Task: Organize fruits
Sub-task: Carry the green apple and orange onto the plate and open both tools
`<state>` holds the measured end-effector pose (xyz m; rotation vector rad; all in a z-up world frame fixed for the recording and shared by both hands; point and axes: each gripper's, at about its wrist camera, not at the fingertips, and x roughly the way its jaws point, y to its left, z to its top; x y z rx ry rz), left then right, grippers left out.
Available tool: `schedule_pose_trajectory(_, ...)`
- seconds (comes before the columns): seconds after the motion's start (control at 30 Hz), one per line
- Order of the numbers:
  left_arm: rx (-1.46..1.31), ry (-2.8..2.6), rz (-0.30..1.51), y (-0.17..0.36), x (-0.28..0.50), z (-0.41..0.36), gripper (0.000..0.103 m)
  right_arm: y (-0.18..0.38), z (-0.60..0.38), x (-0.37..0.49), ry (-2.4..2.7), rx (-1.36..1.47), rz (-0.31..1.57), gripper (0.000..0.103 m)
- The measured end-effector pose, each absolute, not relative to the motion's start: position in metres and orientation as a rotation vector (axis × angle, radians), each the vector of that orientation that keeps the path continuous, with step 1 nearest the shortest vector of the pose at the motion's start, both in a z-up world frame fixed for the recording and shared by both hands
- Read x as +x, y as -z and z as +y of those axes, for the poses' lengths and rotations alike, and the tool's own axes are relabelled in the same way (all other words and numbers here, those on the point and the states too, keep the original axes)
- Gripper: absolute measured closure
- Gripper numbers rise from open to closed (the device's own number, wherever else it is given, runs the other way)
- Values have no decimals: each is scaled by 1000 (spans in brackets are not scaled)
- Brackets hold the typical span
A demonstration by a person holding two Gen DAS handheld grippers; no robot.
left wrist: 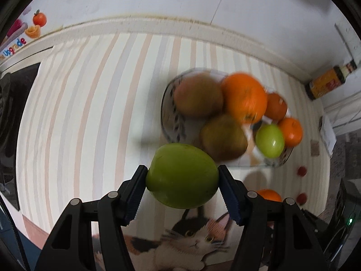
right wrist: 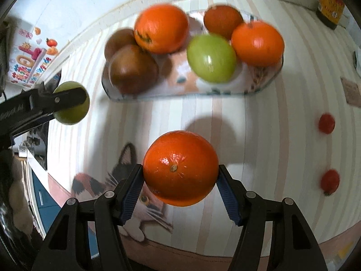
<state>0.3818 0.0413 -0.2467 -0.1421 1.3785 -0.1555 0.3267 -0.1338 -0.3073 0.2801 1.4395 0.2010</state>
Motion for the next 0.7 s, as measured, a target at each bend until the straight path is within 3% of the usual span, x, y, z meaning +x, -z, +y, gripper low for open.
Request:
schedule_pose_trajectory(0.27, -272, 193, 1451, 272, 439, 46, 42, 287, -133, 384, -195, 275, 1366, 36)
schedule_pose_trajectory(0.7, -352, 173, 1487, 291, 451, 52, 41, 296, -104, 408, -194, 159, 1329, 36)
